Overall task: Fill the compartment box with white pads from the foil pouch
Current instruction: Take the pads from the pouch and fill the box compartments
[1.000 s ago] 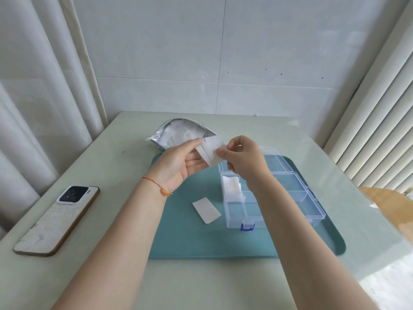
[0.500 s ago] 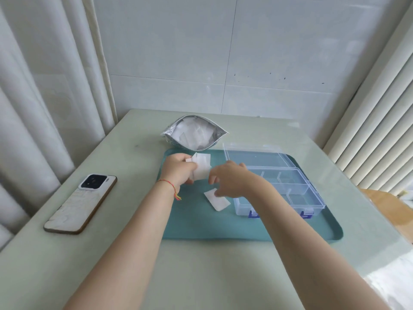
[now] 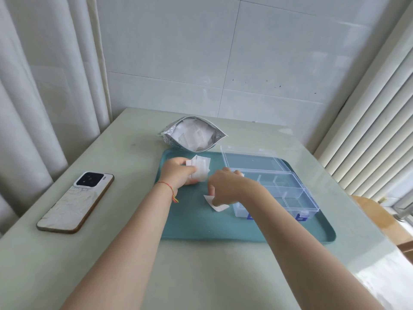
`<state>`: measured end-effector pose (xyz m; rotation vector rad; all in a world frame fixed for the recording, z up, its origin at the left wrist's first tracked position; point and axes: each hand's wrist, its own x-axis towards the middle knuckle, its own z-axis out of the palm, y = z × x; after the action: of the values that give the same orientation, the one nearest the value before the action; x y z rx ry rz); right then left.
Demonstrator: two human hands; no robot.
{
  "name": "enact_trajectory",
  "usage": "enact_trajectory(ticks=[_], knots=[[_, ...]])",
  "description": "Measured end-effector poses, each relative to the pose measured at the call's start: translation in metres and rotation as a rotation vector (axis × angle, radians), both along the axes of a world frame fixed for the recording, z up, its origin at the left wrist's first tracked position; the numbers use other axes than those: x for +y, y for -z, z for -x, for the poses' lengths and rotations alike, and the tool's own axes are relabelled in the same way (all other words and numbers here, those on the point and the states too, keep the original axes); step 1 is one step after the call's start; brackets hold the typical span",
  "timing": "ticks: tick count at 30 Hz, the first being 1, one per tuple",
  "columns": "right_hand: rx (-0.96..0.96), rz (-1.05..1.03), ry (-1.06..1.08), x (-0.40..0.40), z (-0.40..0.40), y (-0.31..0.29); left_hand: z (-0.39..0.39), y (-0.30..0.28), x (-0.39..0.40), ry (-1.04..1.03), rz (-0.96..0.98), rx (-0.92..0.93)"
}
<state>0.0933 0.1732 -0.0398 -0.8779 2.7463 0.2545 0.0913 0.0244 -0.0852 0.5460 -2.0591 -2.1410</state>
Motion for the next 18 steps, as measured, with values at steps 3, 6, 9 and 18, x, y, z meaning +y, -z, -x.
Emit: enact_trajectory(ticks=[3, 6, 9, 18], knots=[[0.036, 0.048, 0.024, 0.002, -0.001, 0.0, 0.0, 0.001, -0.001, 0.023, -0.013, -0.001], [0.001, 0.144, 0.07, 0.006, -0.001, 0.004, 0.001, 0.003, -0.001, 0.03, -0.004, -0.01], [0.004, 0.291, 0.091, 0.01, 0.002, 0.006, 0.002, 0.003, -0.001, 0.028, 0.01, -0.016], [-0.173, 1.263, 0.429, 0.038, 0.018, -0.034, -0.009, -0.036, 0.021, 0.138, -0.235, 0.11]])
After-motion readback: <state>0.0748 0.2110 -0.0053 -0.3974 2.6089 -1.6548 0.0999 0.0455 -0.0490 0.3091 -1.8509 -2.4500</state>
